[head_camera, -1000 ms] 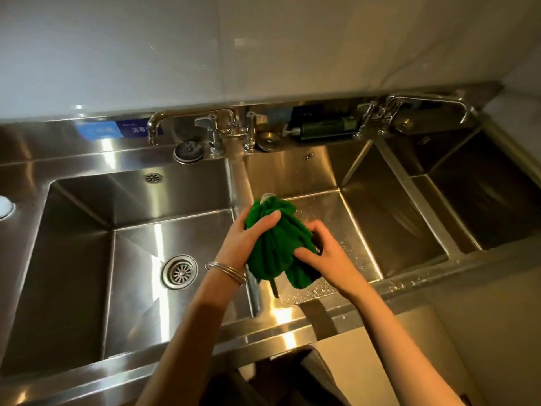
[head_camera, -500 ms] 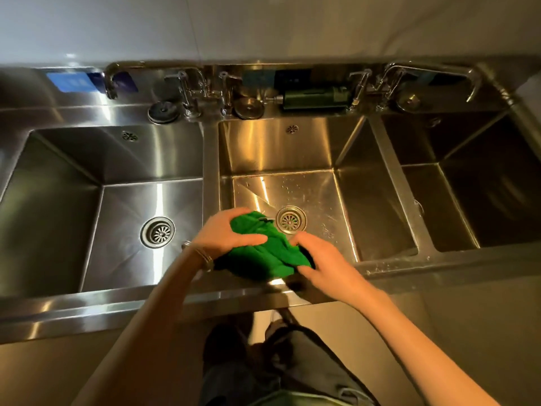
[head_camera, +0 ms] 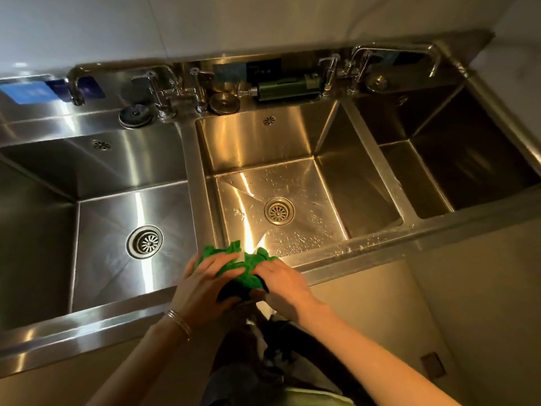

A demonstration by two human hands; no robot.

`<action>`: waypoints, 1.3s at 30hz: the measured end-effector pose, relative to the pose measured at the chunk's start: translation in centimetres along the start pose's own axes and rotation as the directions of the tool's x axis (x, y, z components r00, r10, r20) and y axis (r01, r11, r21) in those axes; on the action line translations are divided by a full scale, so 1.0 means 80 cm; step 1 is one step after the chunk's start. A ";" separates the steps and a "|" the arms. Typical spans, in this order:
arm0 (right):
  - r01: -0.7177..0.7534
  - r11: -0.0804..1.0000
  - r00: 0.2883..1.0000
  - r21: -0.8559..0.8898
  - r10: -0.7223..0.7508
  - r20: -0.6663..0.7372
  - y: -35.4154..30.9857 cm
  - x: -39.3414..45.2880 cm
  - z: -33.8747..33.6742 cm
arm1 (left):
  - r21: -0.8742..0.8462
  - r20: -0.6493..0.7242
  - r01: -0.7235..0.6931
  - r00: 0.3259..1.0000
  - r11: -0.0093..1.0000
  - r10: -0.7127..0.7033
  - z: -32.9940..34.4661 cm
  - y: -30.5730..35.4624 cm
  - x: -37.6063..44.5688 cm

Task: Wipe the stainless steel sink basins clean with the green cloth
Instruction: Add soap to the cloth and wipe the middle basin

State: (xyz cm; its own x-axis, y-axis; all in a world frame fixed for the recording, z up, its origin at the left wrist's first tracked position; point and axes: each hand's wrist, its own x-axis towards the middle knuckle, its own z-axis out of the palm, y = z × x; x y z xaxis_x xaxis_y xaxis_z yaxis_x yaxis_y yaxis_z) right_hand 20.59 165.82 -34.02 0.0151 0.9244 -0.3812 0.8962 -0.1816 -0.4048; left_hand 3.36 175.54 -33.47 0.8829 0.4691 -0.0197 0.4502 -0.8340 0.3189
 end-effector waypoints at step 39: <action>-0.350 0.790 0.864 0.504 0.480 -0.153 0.397 -0.160 -0.143 | 0.014 0.226 0.150 0.963 0.989 -0.149 0.137 0.365 0.359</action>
State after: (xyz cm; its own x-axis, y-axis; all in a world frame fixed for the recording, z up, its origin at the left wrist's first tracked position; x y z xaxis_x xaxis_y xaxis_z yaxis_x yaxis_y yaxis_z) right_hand 53.96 152.02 -32.49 0.5112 0.7624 -0.3967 0.4793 -0.6360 -0.6048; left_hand 43.31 161.47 -35.09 0.8127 0.5104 -0.2811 0.5795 -0.7580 0.2993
